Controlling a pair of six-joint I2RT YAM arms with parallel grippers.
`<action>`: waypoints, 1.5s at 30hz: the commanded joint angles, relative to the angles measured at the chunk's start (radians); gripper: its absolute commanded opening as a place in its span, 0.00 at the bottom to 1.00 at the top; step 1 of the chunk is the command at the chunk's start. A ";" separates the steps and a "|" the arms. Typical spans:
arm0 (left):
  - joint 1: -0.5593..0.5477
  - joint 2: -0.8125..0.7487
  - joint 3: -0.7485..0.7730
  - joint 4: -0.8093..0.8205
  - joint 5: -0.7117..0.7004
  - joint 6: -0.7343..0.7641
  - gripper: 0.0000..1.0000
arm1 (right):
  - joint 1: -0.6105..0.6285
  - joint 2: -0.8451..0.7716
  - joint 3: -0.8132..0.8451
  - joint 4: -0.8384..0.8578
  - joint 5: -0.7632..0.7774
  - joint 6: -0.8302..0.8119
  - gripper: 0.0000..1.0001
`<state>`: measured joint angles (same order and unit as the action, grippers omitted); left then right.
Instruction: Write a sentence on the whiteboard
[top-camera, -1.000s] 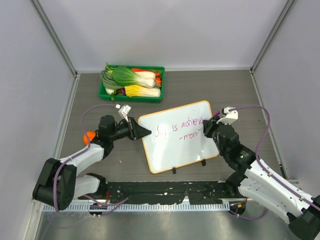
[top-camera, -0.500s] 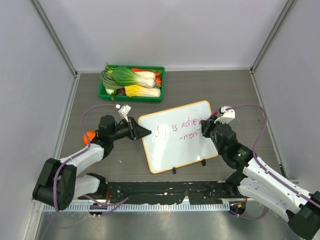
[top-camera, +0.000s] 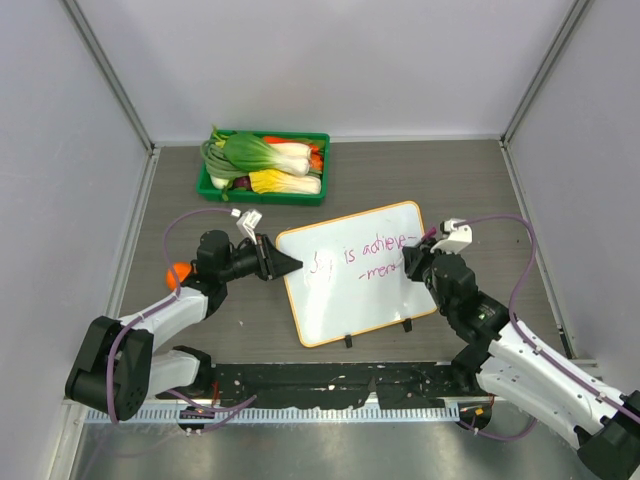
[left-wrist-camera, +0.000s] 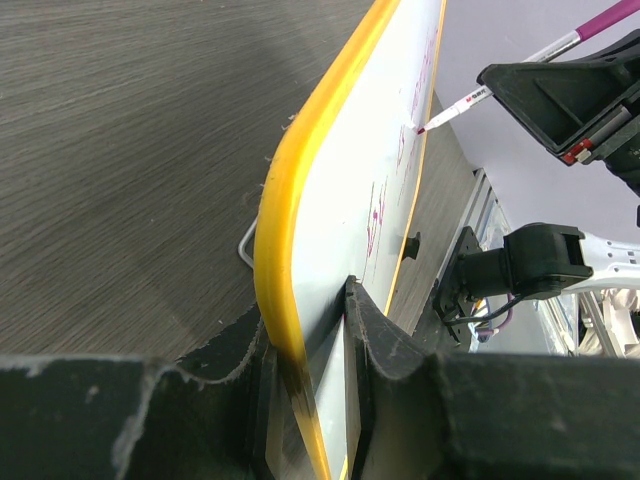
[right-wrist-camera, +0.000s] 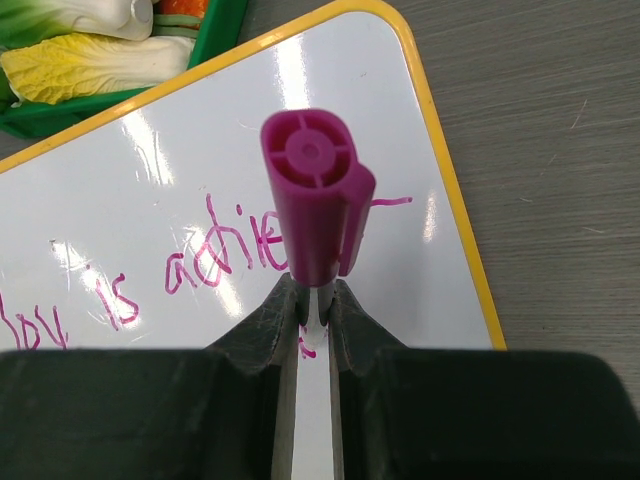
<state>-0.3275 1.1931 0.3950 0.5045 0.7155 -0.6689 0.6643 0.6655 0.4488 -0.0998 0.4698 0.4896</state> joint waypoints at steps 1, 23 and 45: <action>-0.001 0.014 -0.027 -0.083 -0.131 0.167 0.00 | -0.002 -0.009 -0.021 -0.029 -0.003 0.023 0.01; -0.002 0.013 -0.027 -0.083 -0.134 0.167 0.00 | -0.002 -0.018 -0.001 -0.064 0.056 0.001 0.01; -0.001 0.007 -0.030 -0.081 -0.133 0.169 0.00 | -0.006 -0.064 0.057 -0.046 0.058 -0.054 0.01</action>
<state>-0.3275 1.1896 0.3946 0.5041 0.7155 -0.6682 0.6636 0.5976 0.4683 -0.1596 0.4965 0.4545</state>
